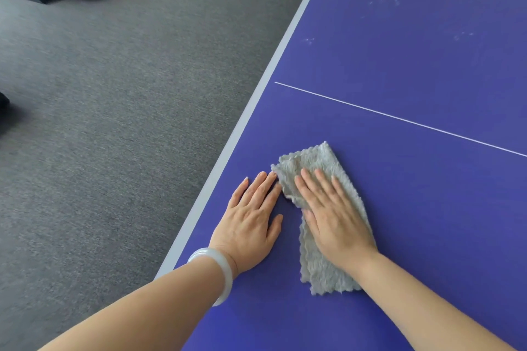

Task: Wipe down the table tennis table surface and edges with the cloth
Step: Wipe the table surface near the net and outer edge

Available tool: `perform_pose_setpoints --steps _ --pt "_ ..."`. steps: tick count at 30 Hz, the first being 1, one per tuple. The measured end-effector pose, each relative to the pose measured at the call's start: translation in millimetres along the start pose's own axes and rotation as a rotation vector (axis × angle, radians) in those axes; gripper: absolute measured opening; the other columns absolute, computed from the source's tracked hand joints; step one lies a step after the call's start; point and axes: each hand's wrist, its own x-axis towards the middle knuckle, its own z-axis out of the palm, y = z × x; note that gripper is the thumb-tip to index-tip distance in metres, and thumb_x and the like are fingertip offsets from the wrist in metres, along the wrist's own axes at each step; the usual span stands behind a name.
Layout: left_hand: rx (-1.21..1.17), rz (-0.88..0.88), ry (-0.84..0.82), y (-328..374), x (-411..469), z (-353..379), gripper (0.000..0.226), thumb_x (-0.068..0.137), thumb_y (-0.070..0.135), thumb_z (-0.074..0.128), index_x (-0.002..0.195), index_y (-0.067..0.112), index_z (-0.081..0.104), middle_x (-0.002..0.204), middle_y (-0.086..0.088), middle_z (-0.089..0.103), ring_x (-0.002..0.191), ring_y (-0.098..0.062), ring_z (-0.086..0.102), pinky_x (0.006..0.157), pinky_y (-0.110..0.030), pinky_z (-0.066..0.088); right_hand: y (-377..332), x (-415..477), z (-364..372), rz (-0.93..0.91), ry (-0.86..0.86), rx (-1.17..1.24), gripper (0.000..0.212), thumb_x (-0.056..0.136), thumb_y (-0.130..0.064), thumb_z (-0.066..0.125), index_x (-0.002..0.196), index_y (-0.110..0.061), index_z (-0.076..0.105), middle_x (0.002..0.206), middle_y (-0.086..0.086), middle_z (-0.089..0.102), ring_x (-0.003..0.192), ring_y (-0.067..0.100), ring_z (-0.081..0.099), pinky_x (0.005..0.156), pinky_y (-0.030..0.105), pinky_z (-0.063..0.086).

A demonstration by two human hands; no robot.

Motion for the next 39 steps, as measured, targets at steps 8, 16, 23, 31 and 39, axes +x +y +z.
perform_pose_setpoints --steps 8,16,23,31,39 --pt "-0.058 0.029 -0.035 -2 -5 -2 0.056 0.105 0.037 0.022 0.158 0.02 0.016 0.165 0.004 0.004 0.152 -0.013 -0.004 0.121 -0.032 -0.013 21 -5 0 0.349 0.065 0.015 0.065 0.098 -0.041 0.006 0.158 -0.018 0.01 0.165 -0.003 0.003 0.153 0.013 -0.002 0.125 0.039 0.003" --pt "-0.117 -0.402 0.253 -30 -49 -25 0.052 0.092 0.016 0.063 0.138 -0.001 0.049 0.141 -0.017 0.051 0.133 -0.034 0.046 0.112 -0.048 0.035 24 -7 -2 0.344 0.057 0.005 0.065 0.098 -0.044 0.007 0.158 -0.019 0.011 0.165 -0.003 0.005 0.153 0.014 0.0 0.125 0.039 0.004" --pt "-0.288 -0.699 -0.055 -56 -69 -16 0.035 0.1 0.052 0.019 0.1 0.022 0.038 0.101 -0.005 0.064 0.096 -0.036 0.063 0.074 -0.038 0.04 4 11 -1 0.594 0.074 0.033 0.059 0.104 -0.038 0.018 0.158 -0.017 0.006 0.166 0.0 0.002 0.153 0.017 -0.001 0.125 0.042 0.003" --pt "-0.351 -0.698 -0.053 -59 -70 -14 0.033 0.101 0.052 0.017 0.081 0.027 0.027 0.083 0.008 0.05 0.086 -0.028 0.061 0.072 -0.035 0.037 -45 123 -10 -0.004 -0.026 0.07 0.06 0.104 -0.04 0.025 0.159 -0.021 0.009 0.166 -0.004 0.003 0.153 0.013 -0.002 0.124 0.037 -0.003" --pt "-0.368 -0.677 -0.061 -63 -70 -13 0.032 0.102 0.051 0.018 0.086 0.025 0.029 0.084 0.008 0.046 0.089 -0.029 0.059 0.074 -0.035 0.035 -11 257 -14 0.202 -0.011 0.049 0.057 0.105 -0.041 0.023 0.159 -0.025 0.014 0.167 -0.001 0.002 0.153 0.02 -0.002 0.124 0.041 -0.004"
